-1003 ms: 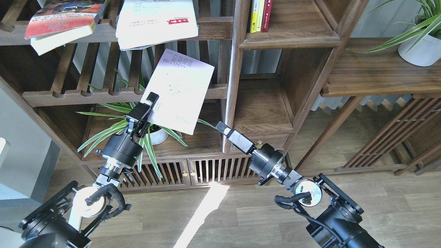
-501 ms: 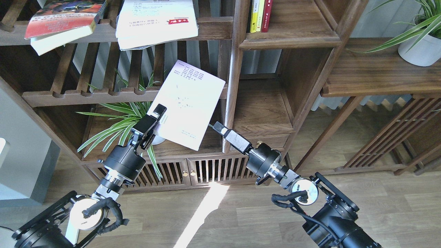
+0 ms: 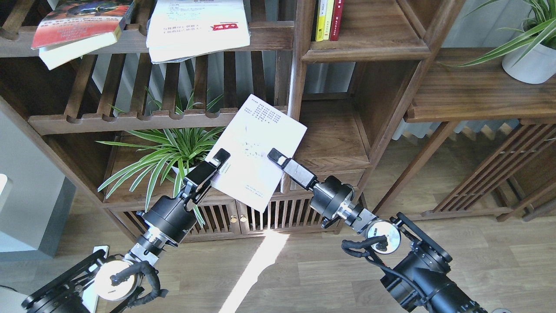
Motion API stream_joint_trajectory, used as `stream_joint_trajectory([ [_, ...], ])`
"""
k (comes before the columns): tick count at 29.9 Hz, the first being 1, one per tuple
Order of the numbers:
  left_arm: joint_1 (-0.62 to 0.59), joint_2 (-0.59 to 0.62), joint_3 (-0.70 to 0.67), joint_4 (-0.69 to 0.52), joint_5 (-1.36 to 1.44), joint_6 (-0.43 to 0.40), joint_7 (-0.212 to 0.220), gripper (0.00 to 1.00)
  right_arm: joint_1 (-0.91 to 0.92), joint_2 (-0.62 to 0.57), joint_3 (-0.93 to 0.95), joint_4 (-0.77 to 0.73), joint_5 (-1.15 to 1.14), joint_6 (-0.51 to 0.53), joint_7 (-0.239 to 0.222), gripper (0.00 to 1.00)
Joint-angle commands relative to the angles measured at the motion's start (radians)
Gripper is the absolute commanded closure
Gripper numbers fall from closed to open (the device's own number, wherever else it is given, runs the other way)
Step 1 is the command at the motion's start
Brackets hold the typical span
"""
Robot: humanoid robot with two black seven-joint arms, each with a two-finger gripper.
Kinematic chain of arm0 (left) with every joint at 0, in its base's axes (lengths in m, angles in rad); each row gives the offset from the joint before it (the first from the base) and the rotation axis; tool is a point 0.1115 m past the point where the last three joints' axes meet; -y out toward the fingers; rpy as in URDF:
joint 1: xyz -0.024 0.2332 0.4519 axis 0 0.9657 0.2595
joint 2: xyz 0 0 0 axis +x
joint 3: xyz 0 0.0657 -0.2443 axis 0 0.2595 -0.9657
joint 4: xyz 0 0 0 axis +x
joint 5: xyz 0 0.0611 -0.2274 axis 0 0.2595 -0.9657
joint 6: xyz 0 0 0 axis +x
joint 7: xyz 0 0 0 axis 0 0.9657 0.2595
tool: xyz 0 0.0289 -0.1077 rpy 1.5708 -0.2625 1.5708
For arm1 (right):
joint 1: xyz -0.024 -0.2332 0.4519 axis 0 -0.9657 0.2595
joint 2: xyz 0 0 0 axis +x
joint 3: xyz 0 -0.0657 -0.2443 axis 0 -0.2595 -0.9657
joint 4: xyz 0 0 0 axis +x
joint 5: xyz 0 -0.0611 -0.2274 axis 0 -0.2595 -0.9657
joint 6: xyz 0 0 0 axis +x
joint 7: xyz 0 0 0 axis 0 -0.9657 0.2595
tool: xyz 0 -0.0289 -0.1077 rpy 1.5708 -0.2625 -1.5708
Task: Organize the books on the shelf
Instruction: 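Bring the booklet toward the right gripper and grasp its edge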
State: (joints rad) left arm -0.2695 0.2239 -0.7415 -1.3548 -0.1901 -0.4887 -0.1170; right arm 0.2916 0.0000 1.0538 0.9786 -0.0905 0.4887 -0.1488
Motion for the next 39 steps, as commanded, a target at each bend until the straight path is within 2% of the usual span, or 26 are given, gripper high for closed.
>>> stream_joint_trajectory([
  [1, 0.006, -0.005, 0.005, -0.001, 0.001, 0.000, 0.007, 1.00, 0.012, 0.000, -0.002, 0.000, 0.000, 0.000, 0.000, 0.00],
  [18, 0.010, -0.003, 0.007, 0.006, 0.001, 0.000, 0.007, 1.00, 0.011, 0.000, -0.061, 0.009, 0.003, 0.000, -0.001, 0.02],
  [31, 0.021, -0.006, 0.008, 0.014, 0.001, 0.000, 0.007, 0.99, 0.003, 0.000, -0.060, 0.009, 0.009, 0.000, 0.005, 0.12],
  [34, 0.021, -0.006, 0.008, 0.014, 0.001, 0.000, 0.008, 0.99, 0.003, 0.000, -0.061, 0.009, 0.023, 0.000, 0.006, 0.19],
  [38, 0.021, -0.008, 0.008, 0.014, 0.001, 0.000, 0.008, 0.99, 0.003, 0.000, -0.064, 0.009, 0.063, 0.000, 0.005, 0.40],
  [39, 0.021, -0.008, 0.008, 0.014, 0.001, 0.000, 0.008, 0.98, 0.003, 0.000, -0.066, 0.009, 0.067, 0.000, 0.003, 0.41],
])
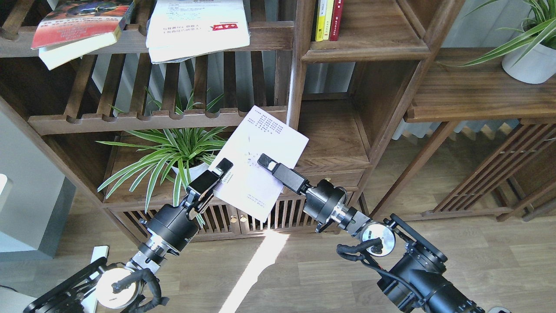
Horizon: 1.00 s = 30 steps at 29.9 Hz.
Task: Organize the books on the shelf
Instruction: 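Bring the booklet toward the right gripper and grasp its edge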
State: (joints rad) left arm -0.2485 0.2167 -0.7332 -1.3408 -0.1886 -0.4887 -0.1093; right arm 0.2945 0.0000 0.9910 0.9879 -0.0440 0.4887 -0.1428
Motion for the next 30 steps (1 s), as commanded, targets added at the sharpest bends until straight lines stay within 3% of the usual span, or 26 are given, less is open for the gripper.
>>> stream_joint_trajectory([
  [1, 0.000, 0.000, 0.000, 0.000, 0.000, 0.000, 0.000, 0.98, 0.000, 0.000, -0.003, 0.000, 0.021, 0.000, -0.004, 0.42],
  [10, 0.000, -0.003, 0.000, 0.003, 0.001, 0.000, 0.005, 0.98, -0.006, 0.000, -0.012, 0.000, 0.024, 0.000, -0.006, 0.54],
  [23, 0.002, -0.005, 0.014, 0.005, 0.011, 0.000, 0.005, 0.97, -0.005, 0.000, -0.018, 0.000, 0.026, 0.000, -0.006, 0.59],
  [30, 0.002, -0.005, 0.014, 0.012, 0.012, 0.000, 0.005, 0.90, -0.008, 0.000, -0.017, -0.003, 0.041, 0.000, -0.008, 0.69],
])
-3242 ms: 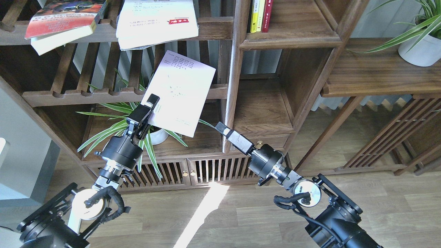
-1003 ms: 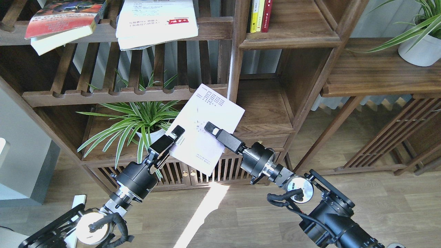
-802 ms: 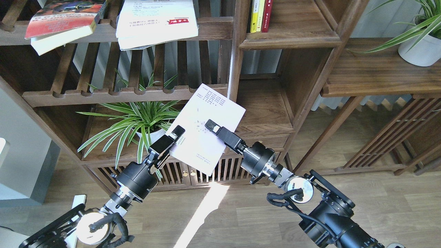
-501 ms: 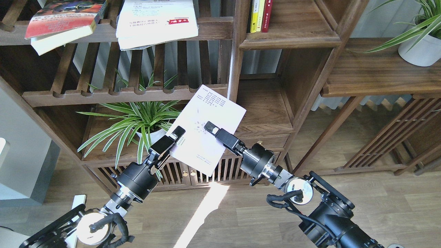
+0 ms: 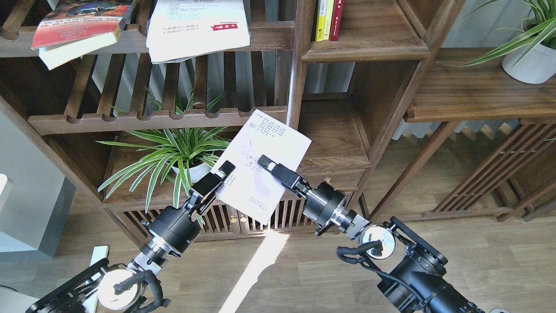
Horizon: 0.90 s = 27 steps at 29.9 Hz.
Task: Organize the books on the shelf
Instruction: 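Bring the booklet toward the right gripper and grasp its edge, then release the left gripper and carry the booklet upward with the right gripper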
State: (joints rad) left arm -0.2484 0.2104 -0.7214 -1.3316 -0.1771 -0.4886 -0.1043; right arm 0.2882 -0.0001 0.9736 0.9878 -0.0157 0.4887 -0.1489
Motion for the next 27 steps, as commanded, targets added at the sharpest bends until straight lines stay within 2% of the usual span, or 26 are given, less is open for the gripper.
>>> stream_joint_trajectory([
  [1, 0.001, 0.001, 0.002, 0.003, -0.001, 0.000, 0.000, 0.90, -0.001, 0.000, -0.001, -0.003, 0.020, 0.000, 0.000, 0.72],
  [5, 0.001, -0.002, 0.000, 0.003, -0.001, 0.000, 0.000, 0.81, -0.003, 0.000, -0.001, -0.005, 0.034, 0.000, 0.000, 0.76],
  [10, 0.001, -0.002, -0.001, 0.005, 0.001, 0.000, 0.000, 0.60, -0.009, 0.000, -0.001, -0.005, 0.034, 0.000, 0.002, 0.82],
  [15, 0.001, -0.002, -0.004, 0.008, 0.001, 0.000, 0.000, 0.37, -0.023, 0.000, 0.000, -0.008, 0.054, 0.000, 0.002, 0.94],
  [17, 0.003, -0.002, -0.010, 0.008, -0.001, 0.000, 0.000, 0.28, -0.024, 0.000, 0.000, -0.008, 0.062, 0.000, 0.002, 0.95],
  [27, 0.003, 0.007, -0.016, 0.014, 0.002, 0.000, 0.000, 0.06, -0.029, 0.000, 0.000, -0.008, 0.063, 0.000, 0.002, 0.95],
])
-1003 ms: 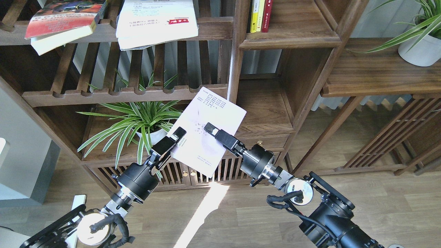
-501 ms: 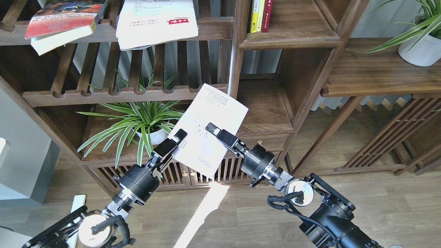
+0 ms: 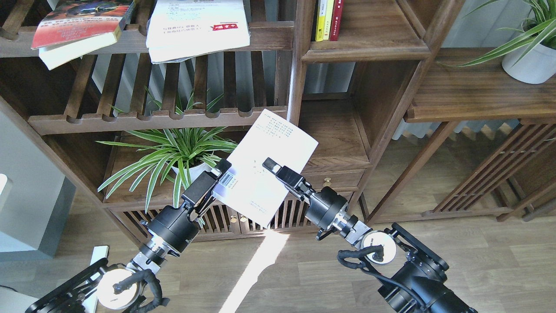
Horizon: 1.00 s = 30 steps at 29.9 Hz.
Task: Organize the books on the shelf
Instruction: 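Release the left gripper and carry the booklet upward with the right gripper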
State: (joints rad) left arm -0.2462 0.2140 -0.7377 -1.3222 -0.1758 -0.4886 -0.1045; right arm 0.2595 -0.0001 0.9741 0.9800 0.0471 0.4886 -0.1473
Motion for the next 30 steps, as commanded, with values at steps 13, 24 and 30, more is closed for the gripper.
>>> stream_joint_trajectory([
  [13, 0.102, 0.053, -0.043, 0.081, -0.010, 0.000, -0.011, 0.02, 0.001, 0.000, 0.015, 0.031, 0.002, 0.000, -0.001, 0.96],
  [24, 0.078, 0.100, -0.046, 0.300, -0.007, 0.000, -0.003, 0.02, 0.001, -0.240, 0.012, 0.120, 0.002, 0.000, -0.003, 0.97],
  [30, 0.070, 0.102, -0.045, 0.342, -0.005, 0.000, -0.003, 0.02, 0.001, -0.406, 0.002, 0.180, -0.007, 0.000, -0.006, 0.97],
])
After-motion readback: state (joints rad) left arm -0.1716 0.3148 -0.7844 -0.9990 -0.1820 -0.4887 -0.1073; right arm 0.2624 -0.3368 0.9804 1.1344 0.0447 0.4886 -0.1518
